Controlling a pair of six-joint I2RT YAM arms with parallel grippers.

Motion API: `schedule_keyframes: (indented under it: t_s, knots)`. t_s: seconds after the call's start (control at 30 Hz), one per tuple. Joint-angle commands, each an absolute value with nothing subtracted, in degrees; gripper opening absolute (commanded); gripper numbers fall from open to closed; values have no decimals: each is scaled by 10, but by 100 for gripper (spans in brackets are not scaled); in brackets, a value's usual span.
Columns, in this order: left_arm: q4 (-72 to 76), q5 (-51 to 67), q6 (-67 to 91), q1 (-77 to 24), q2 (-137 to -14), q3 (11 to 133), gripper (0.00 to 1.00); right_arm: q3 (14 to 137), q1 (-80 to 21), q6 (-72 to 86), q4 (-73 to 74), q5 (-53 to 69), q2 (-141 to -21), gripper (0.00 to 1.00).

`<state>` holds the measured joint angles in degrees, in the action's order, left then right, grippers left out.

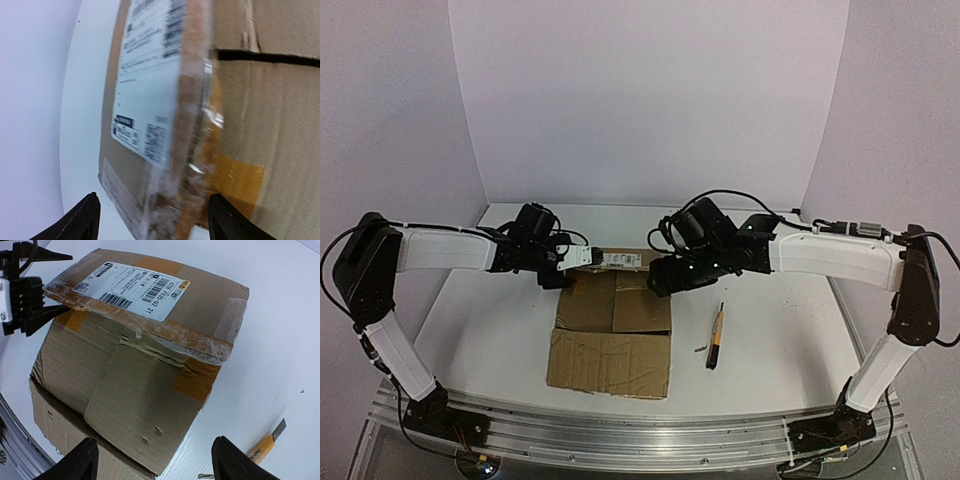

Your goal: Unpack the express box

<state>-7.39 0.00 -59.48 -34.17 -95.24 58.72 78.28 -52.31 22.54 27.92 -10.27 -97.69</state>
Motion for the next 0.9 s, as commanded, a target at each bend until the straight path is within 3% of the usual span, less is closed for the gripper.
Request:
schedule_keyframes:
  t_s: [0.0,0.17,0.2,0.27,0.4,0.87]
  knots:
    - [-24,-13,-602,-339,-963,625,60,793,-524,249,255,-72,-958,79]
    - [-26,-6,-608,-334,-983,646,22,790,-524,251,244,-60,-959,80]
    - [-31,-4,-604,-333,-985,653,11,791,-524,251,244,-58,-960,80]
    - [-62,-1,-592,-331,-986,687,0,794,-525,255,244,-57,-958,79]
    - [-242,49,-534,-327,-985,818,0,814,-528,287,245,-88,-954,78]
    - [-741,162,-350,-331,-1010,1195,0,934,-595,276,252,-362,-1047,97]
